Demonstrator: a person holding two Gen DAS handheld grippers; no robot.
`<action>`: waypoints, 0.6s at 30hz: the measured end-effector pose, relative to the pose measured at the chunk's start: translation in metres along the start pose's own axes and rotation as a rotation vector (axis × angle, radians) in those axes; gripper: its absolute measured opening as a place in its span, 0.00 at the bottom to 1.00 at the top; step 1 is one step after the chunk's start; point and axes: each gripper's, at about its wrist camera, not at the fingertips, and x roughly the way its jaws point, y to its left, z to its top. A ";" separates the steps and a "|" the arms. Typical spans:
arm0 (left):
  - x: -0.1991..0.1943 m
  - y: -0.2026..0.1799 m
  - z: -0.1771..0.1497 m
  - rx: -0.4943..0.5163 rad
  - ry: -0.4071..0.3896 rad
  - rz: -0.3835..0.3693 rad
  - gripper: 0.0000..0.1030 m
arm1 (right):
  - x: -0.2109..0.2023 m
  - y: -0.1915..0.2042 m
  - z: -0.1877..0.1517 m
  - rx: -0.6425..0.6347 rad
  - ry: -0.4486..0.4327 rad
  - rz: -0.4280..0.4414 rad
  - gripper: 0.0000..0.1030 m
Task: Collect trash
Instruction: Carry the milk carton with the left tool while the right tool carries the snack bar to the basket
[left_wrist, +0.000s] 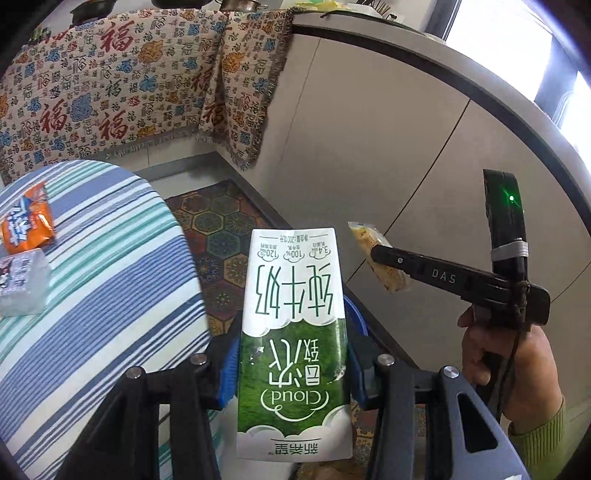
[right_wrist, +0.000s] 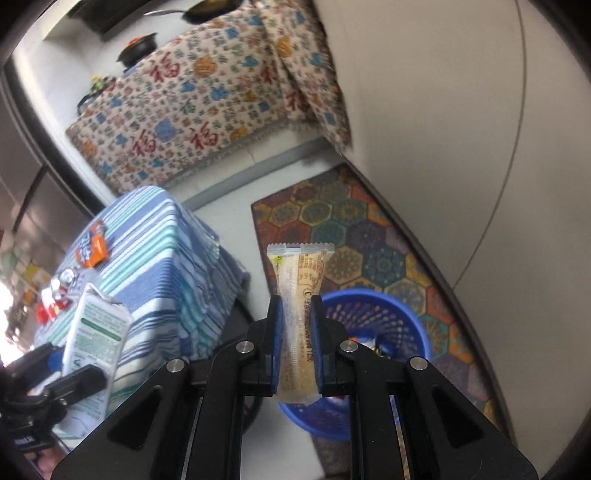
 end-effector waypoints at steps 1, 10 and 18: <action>0.010 -0.002 0.000 -0.002 0.008 -0.009 0.46 | 0.001 -0.007 0.000 0.007 0.003 -0.003 0.13; 0.090 -0.020 -0.005 0.019 0.086 -0.013 0.46 | 0.003 -0.048 -0.001 0.083 0.018 0.000 0.13; 0.127 -0.028 0.000 0.018 0.114 -0.020 0.46 | 0.008 -0.063 0.001 0.124 0.044 -0.011 0.13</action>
